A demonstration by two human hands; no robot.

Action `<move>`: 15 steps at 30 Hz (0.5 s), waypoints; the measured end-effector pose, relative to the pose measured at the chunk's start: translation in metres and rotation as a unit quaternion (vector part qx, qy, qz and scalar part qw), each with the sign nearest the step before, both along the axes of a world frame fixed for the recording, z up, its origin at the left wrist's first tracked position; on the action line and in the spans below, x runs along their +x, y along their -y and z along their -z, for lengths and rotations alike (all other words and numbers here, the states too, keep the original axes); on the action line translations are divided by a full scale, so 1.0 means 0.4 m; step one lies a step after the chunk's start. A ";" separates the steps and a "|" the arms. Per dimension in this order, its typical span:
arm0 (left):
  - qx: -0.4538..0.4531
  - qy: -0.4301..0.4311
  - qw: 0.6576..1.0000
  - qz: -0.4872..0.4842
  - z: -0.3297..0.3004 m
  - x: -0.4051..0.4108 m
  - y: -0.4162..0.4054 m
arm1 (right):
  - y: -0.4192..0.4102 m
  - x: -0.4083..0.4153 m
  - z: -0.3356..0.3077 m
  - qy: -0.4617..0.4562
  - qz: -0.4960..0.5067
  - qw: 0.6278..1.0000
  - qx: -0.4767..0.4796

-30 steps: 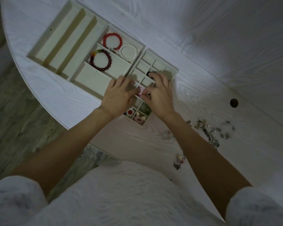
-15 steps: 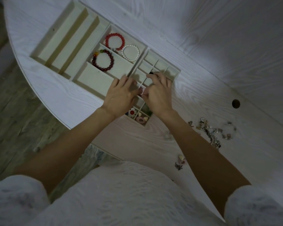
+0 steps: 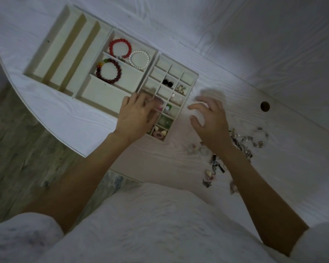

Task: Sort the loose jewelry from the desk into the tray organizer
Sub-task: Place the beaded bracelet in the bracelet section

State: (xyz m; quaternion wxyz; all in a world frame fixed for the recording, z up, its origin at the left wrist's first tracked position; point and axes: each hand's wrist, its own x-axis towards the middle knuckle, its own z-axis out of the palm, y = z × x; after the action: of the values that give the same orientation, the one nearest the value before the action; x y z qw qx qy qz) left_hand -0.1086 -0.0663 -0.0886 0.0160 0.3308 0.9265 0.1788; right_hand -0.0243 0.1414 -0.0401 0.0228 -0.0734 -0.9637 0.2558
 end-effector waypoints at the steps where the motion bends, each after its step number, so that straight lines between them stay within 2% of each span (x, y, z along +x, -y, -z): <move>1: -0.004 0.001 1.000 -0.003 0.002 0.020 -0.004 | -0.022 0.040 -0.005 0.008 0.029 0.999 -0.018; 4: -0.016 0.043 0.999 0.004 0.004 0.084 -0.024 | -0.077 0.156 0.007 0.080 0.173 0.978 -0.088; 7: -0.027 0.081 0.996 0.009 0.002 0.123 -0.045 | -0.123 0.240 0.060 0.137 0.253 0.958 -0.013; 9: -0.032 0.093 0.995 0.005 0.001 0.137 -0.054 | -0.141 0.273 0.087 0.174 0.279 0.943 0.050; 11: -0.032 0.098 0.995 0.000 -0.004 0.143 -0.060 | -0.147 0.286 0.107 0.191 0.293 0.935 0.064; 15: -0.042 0.086 0.995 0.010 -0.006 0.150 -0.069 | -0.139 0.272 0.121 0.181 0.261 0.943 0.104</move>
State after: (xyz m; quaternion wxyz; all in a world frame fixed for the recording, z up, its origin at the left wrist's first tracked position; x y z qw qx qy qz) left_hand -0.0487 -0.0389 -0.0861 0.1113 0.3221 0.9250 0.1677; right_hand 0.0847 0.1970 -0.0883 -0.0786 -0.3645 -0.9199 0.1214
